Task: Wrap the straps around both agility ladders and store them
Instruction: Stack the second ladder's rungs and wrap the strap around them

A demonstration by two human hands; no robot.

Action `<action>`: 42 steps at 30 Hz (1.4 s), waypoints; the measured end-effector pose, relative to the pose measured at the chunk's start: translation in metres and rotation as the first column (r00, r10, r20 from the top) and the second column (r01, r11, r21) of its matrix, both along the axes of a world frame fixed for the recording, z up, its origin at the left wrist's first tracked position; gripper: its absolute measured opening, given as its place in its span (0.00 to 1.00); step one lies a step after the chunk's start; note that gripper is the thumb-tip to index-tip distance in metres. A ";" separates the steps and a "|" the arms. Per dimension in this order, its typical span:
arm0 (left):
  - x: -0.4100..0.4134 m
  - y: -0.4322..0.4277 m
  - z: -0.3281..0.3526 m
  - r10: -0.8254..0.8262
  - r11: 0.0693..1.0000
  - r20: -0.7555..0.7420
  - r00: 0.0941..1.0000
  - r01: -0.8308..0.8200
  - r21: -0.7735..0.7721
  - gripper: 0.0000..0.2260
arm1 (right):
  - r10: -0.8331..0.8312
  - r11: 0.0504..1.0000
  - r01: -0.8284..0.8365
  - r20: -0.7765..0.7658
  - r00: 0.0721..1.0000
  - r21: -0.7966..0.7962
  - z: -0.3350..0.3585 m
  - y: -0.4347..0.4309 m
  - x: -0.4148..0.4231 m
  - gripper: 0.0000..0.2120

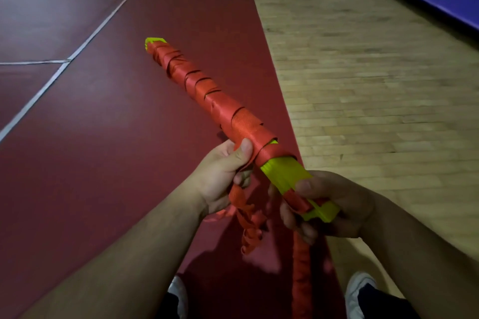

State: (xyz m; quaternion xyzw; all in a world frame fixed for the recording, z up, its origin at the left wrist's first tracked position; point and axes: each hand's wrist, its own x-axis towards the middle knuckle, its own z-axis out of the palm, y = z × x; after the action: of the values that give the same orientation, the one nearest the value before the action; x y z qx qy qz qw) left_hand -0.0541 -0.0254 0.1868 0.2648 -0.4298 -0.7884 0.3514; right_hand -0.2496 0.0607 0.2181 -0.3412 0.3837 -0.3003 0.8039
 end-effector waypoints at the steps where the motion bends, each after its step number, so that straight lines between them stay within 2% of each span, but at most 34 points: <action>1: 0.000 0.000 0.003 0.057 0.998 0.055 0.997 -0.057 -0.012 0.24 | -0.026 1.000 0.025 -0.024 0.999 -0.014 0.002 -0.002 -0.001 0.32; 3: -0.003 0.003 0.008 0.174 0.984 0.200 0.964 -0.165 -0.061 0.15 | -0.131 0.986 0.107 -0.201 0.971 -0.124 0.005 -0.007 -0.001 0.24; 4: -0.005 0.004 0.008 0.216 0.976 0.247 0.944 -0.200 -0.092 0.14 | -0.192 0.968 0.112 -0.379 0.905 -0.225 0.004 -0.008 0.001 0.19; 5: -0.007 0.007 0.010 0.249 0.968 0.277 0.928 -0.226 -0.111 0.12 | -0.245 0.946 0.060 -0.580 0.777 -0.320 0.002 -0.007 0.006 0.18; 6: -0.010 0.007 0.007 0.269 0.961 0.296 0.917 -0.237 -0.141 0.10 | -0.287 0.926 -0.023 -0.740 0.608 -0.377 -0.001 -0.006 0.011 0.19; 8: -0.013 0.008 0.005 0.308 0.945 0.328 0.893 -0.247 -0.216 0.07 | -0.327 0.911 -0.146 -0.892 0.312 -0.385 -0.007 -0.004 0.021 0.23; 9: -0.015 0.011 0.007 0.312 0.940 0.330 0.891 -0.239 -0.243 0.09 | -0.346 0.908 -0.162 -0.909 0.232 -0.387 -0.008 -0.004 0.025 0.23; 10: -0.015 0.011 0.008 0.299 0.937 0.325 0.897 -0.210 -0.280 0.11 | -0.377 0.898 -0.161 -0.904 0.200 -0.410 -0.008 -0.004 0.025 0.22; 11: -0.012 0.010 0.010 0.275 0.937 0.330 0.903 -0.175 -0.303 0.11 | -0.413 0.884 -0.146 -0.888 0.203 -0.444 -0.008 -0.006 0.023 0.19; 13: -0.002 0.003 0.016 0.240 0.927 0.333 0.912 -0.114 -0.356 0.06 | -0.464 0.864 -0.057 -0.836 0.294 -0.500 -0.006 -0.010 0.016 0.14; 15: 0.011 -0.005 0.017 0.189 0.924 0.342 0.920 -0.049 -0.379 0.06 | -0.445 0.876 0.058 -0.754 0.483 -0.479 -0.001 -0.010 0.015 0.10; 18: 0.020 -0.011 0.010 0.041 0.958 0.241 0.970 0.031 -0.286 0.12 | -0.300 0.930 0.112 -0.549 0.780 -0.350 0.001 -0.005 0.020 0.08; 20: 0.018 -0.007 0.008 -0.091 0.978 0.112 0.989 0.110 -0.179 0.22 | -0.159 0.963 0.058 -0.376 0.913 -0.265 -0.001 0.000 0.022 0.19; 22: 0.016 -0.004 0.009 -0.160 0.975 0.018 0.987 0.161 -0.151 0.30 | -0.047 0.985 0.012 -0.202 0.978 -0.171 -0.004 0.003 0.023 0.28; 24: 0.010 0.000 0.013 -0.080 0.975 0.061 0.995 0.091 -0.201 0.35 | -0.012 0.996 0.006 -0.061 0.998 -0.090 -0.006 0.004 0.019 0.30; 25: 0.006 0.001 0.017 0.005 0.972 0.123 0.992 0.024 -0.233 0.33 | -0.024 0.997 0.021 -0.034 0.999 -0.068 -0.007 0.002 0.017 0.29; 26: 0.003 0.002 0.019 0.105 0.962 0.181 0.978 -0.054 -0.268 0.28 | -0.054 0.996 0.050 -0.056 0.997 -0.075 -0.005 0.000 0.015 0.27; 27: 0.000 0.003 0.023 0.203 0.948 0.244 0.948 -0.128 -0.292 0.21 | -0.112 0.985 0.087 -0.170 0.979 -0.147 -0.004 -0.002 0.015 0.22; 28: -0.003 0.004 0.024 0.291 0.929 0.312 0.904 -0.188 -0.320 0.17 | -0.184 0.961 0.091 -0.361 0.914 -0.260 -0.001 -0.003 0.017 0.18; 30: -0.008 0.008 0.022 0.409 0.887 0.432 0.804 -0.238 -0.397 0.17 | -0.323 0.915 0.007 -0.723 0.610 -0.403 0.001 -0.002 0.024 0.21; 31: -0.010 0.010 0.019 0.434 0.876 0.461 0.774 -0.243 -0.417 0.17 | -0.354 0.908 -0.034 -0.807 0.472 -0.418 -0.001 -0.001 0.030 0.24; 32: -0.012 0.012 0.016 0.441 0.874 0.476 0.761 -0.242 -0.422 0.17 | -0.373 0.903 -0.060 -0.847 0.378 -0.424 -0.003 0.000 0.037 0.24; 33: -0.012 0.014 0.016 0.429 0.881 0.488 0.760 -0.234 -0.411 0.17 | -0.397 0.895 -0.069 -0.856 0.332 -0.442 -0.007 0.000 0.041 0.21; 34: -0.008 0.012 0.016 0.393 0.897 0.484 0.782 -0.208 -0.391 0.17 | -0.402 0.893 -0.060 -0.851 0.337 -0.445 -0.007 -0.002 0.042 0.16; 35: -0.003 0.008 0.016 0.330 0.918 0.469 0.819 -0.162 -0.363 0.16 | -0.404 0.894 0.002 -0.804 0.435 -0.448 -0.007 -0.005 0.038 0.13; 37: 0.010 -0.004 0.014 0.174 0.953 0.372 0.912 -0.062 -0.295 0.08 | -0.346 0.919 0.149 -0.567 0.748 -0.364 -0.001 -0.008 0.028 0.14; 38: 0.015 -0.007 0.013 0.079 0.972 0.293 0.953 -0.008 -0.233 0.06 | -0.280 0.943 0.168 -0.412 0.867 -0.287 0.001 -0.006 0.024 0.17; 40: 0.019 -0.007 0.008 -0.109 0.982 0.143 0.984 0.130 -0.141 0.16 | -0.146 0.978 0.112 -0.198 0.969 -0.175 0.003 0.001 0.022 0.22; 42: 0.015 -0.006 0.008 -0.111 0.976 0.102 0.988 0.128 -0.175 0.29 | -0.085 0.987 0.064 -0.140 0.986 -0.149 0.005 0.002 0.017 0.22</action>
State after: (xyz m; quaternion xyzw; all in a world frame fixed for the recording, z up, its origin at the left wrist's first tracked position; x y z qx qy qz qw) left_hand -0.0392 -0.0311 0.1950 0.2415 -0.5305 -0.7529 0.3056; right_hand -0.2322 0.0627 0.2235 -0.4046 0.4313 -0.3315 0.7351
